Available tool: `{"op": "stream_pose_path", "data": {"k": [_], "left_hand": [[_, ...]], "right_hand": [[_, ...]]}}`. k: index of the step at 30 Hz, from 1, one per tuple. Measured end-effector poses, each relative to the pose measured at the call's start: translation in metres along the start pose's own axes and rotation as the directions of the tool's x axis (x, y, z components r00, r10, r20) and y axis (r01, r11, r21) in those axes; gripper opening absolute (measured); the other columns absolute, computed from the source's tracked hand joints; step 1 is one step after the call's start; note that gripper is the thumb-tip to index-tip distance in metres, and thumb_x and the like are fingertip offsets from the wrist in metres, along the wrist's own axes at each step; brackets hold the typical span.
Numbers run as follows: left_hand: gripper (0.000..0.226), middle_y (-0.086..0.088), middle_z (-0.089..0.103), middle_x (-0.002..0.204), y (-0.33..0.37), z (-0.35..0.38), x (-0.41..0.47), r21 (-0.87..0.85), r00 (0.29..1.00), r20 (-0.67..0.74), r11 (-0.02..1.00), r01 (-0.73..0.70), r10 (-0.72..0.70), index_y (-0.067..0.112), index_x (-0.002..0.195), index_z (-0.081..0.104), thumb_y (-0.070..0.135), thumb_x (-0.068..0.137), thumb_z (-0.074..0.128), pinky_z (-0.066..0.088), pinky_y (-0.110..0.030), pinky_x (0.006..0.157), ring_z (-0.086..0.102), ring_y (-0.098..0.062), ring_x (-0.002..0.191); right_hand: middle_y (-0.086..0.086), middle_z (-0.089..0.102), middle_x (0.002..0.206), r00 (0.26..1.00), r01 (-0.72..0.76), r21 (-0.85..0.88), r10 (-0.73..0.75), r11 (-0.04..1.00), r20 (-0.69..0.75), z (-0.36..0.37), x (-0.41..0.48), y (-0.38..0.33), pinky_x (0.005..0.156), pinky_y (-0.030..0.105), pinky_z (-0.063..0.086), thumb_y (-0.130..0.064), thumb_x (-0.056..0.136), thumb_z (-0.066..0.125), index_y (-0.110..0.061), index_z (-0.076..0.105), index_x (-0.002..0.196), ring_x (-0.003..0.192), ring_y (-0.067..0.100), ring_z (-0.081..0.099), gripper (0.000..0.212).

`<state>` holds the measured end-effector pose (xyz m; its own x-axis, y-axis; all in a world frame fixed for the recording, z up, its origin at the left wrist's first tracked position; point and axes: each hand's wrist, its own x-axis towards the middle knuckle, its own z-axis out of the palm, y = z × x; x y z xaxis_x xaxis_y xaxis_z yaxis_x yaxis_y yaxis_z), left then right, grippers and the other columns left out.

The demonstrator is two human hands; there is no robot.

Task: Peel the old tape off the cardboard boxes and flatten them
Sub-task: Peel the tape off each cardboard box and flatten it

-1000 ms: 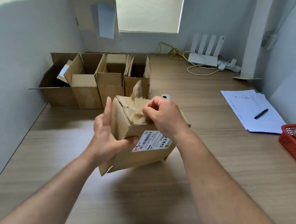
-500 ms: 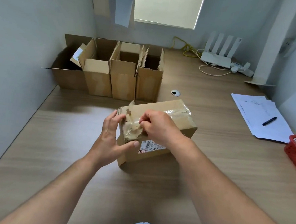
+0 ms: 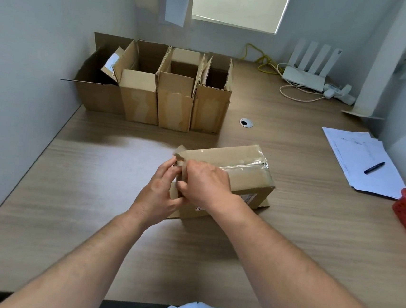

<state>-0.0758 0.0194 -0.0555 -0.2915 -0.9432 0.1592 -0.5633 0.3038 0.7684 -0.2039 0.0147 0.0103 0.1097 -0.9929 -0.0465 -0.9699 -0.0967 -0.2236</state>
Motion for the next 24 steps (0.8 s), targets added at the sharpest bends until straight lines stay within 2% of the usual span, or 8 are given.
{"op": "stream_pose_path", "data": {"k": [3,9,13,16,18,20,22,24], "left_hand": [[0.066,0.003,0.028,0.153,0.003,0.002,0.006,0.076,0.999,0.034,0.997,0.01,-0.013,0.021,0.134,0.049,0.031,0.075,0.078,0.034,-0.031,0.106,0.031,-0.015,0.138],[0.066,0.007,0.014,0.16,0.006,0.002,0.029,0.203,0.987,0.16,0.978,-0.04,0.007,0.022,0.132,0.048,0.046,0.076,0.075,0.024,-0.034,0.115,0.017,-0.014,0.145],[0.067,0.015,0.018,0.158,0.005,0.002,0.033,0.141,0.981,0.194,0.99,0.006,-0.034,0.023,0.132,0.047,0.045,0.076,0.077,0.034,-0.029,0.106,0.03,-0.009,0.139],[0.066,0.017,0.018,0.157,0.005,0.001,0.032,0.126,0.98,0.195,0.992,0.013,-0.037,0.023,0.13,0.048,0.044,0.075,0.077,0.036,-0.031,0.106,0.03,-0.008,0.14],[0.066,0.016,0.019,0.157,0.006,0.001,0.032,0.119,0.981,0.192,0.993,0.013,-0.036,0.022,0.13,0.048,0.043,0.075,0.077,0.036,-0.033,0.107,0.029,-0.008,0.14],[0.065,0.015,0.019,0.157,0.006,0.0,0.031,0.127,0.982,0.189,0.992,0.005,-0.029,0.022,0.129,0.049,0.045,0.075,0.076,0.035,-0.033,0.107,0.029,-0.009,0.14],[0.066,0.015,0.02,0.157,0.007,-0.001,0.033,0.164,0.982,0.189,0.986,0.001,-0.032,0.023,0.127,0.051,0.056,0.074,0.071,0.035,-0.036,0.107,0.03,-0.011,0.139],[0.072,0.012,0.023,0.157,0.009,-0.002,0.035,0.2,0.982,0.183,0.98,0.001,-0.039,0.023,0.124,0.052,0.068,0.069,0.06,0.037,-0.039,0.107,0.031,-0.013,0.138]], "right_hand": [[0.009,0.065,0.106,0.992,-0.092,0.12,0.081,0.988,0.095,-0.004,0.005,0.009,0.072,0.032,0.036,-0.022,0.087,0.05,-0.019,0.058,0.097,0.101,0.03,0.058,0.013],[0.017,0.069,0.082,0.954,-0.287,0.583,0.173,0.76,0.244,-0.014,0.013,0.041,0.072,0.043,0.054,-0.007,0.086,0.053,-0.013,0.056,0.068,0.07,0.027,0.061,0.02],[0.019,0.062,0.078,0.929,-0.365,0.855,0.201,0.368,0.311,-0.014,0.015,0.059,0.045,0.025,0.051,-0.001,0.092,0.048,-0.008,0.052,0.072,0.055,0.02,0.058,0.022],[0.016,0.059,0.083,0.928,-0.324,0.935,0.239,0.144,0.285,-0.012,0.014,0.068,0.042,0.023,0.051,-0.004,0.095,0.049,-0.008,0.051,0.076,0.056,0.02,0.059,0.019],[0.011,0.059,0.077,0.93,-0.312,0.932,0.261,0.184,0.26,-0.01,0.016,0.069,0.04,0.024,0.05,-0.007,0.094,0.051,-0.009,0.051,0.077,0.05,0.016,0.058,0.018],[0.006,0.06,0.068,0.919,-0.318,0.877,0.346,0.362,0.19,-0.009,0.019,0.073,0.041,0.025,0.047,-0.012,0.093,0.053,-0.014,0.053,0.077,0.046,0.013,0.056,0.016],[-0.001,0.061,0.067,0.888,-0.336,0.747,0.458,0.574,0.048,-0.01,0.023,0.081,0.054,0.03,0.047,-0.018,0.09,0.057,-0.019,0.058,0.076,0.057,0.013,0.057,0.014],[-0.003,0.064,0.076,0.852,-0.354,0.672,0.521,0.651,-0.057,-0.011,0.025,0.088,0.067,0.028,0.044,-0.021,0.088,0.061,-0.018,0.063,0.079,0.073,0.015,0.059,0.01]]}}
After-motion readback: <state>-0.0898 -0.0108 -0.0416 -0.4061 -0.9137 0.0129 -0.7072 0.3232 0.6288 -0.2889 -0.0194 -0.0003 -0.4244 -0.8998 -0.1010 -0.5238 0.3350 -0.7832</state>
